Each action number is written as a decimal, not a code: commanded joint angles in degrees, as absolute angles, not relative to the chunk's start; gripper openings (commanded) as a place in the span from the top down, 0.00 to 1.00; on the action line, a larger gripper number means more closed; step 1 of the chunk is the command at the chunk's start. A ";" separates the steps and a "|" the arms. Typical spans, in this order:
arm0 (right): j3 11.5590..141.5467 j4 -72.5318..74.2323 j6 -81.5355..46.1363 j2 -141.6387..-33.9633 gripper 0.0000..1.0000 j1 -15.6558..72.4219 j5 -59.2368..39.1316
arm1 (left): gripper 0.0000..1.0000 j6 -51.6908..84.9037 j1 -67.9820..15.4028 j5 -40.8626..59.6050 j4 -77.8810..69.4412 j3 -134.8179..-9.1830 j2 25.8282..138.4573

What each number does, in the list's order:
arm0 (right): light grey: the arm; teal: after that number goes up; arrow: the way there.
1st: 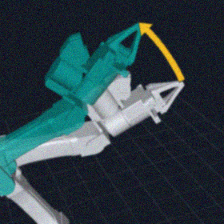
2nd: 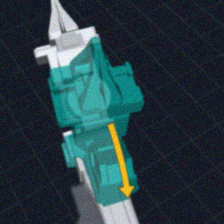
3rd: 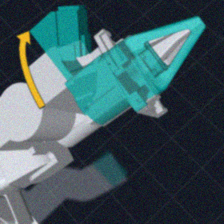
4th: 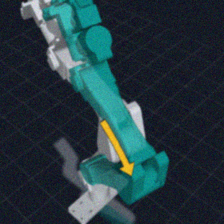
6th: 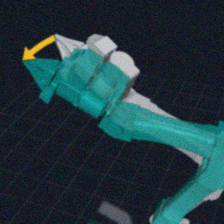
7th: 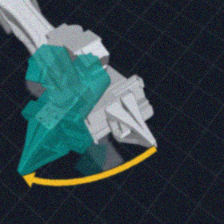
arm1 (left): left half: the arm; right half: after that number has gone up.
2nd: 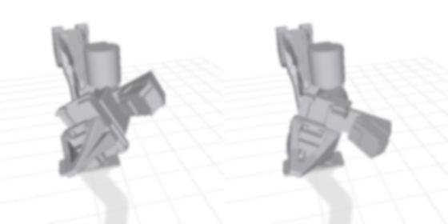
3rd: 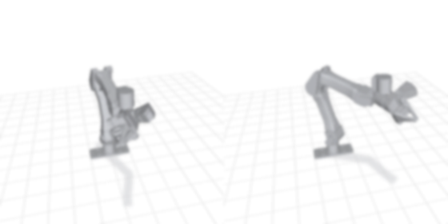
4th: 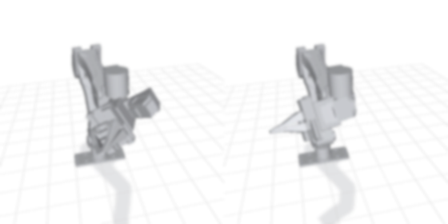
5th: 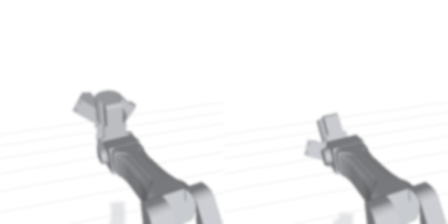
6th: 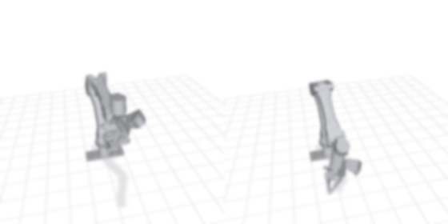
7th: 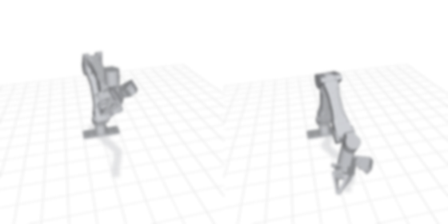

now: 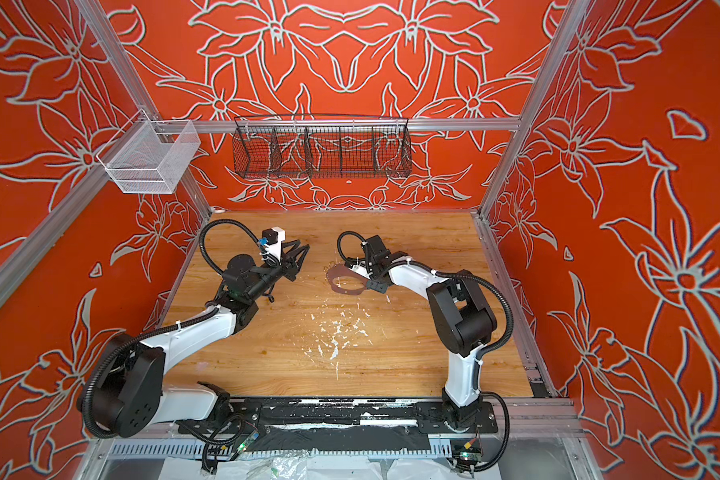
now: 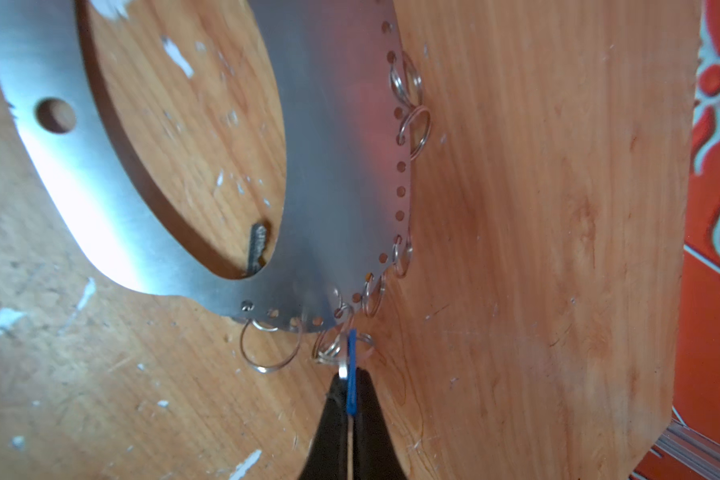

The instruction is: Put the keys on the keyring

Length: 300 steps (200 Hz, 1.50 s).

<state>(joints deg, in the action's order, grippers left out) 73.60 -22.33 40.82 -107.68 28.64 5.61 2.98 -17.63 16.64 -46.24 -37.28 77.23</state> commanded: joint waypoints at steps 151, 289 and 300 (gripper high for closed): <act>89.42 -19.71 36.86 -120.63 1.00 33.34 1.68 | 0.62 3.43 -17.14 17.32 -47.47 -39.28 78.57; 84.64 -12.29 26.96 -110.35 0.03 27.06 -1.68 | 0.52 2.66 -17.05 4.35 -21.83 -47.38 73.19; 78.96 -8.19 22.46 -104.88 0.03 24.90 -3.58 | 0.51 1.80 -17.05 1.18 -16.49 -48.35 72.04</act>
<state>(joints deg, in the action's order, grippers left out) 86.76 -15.14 31.94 -116.44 28.49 1.26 2.52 -17.45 8.43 -29.12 -45.43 75.57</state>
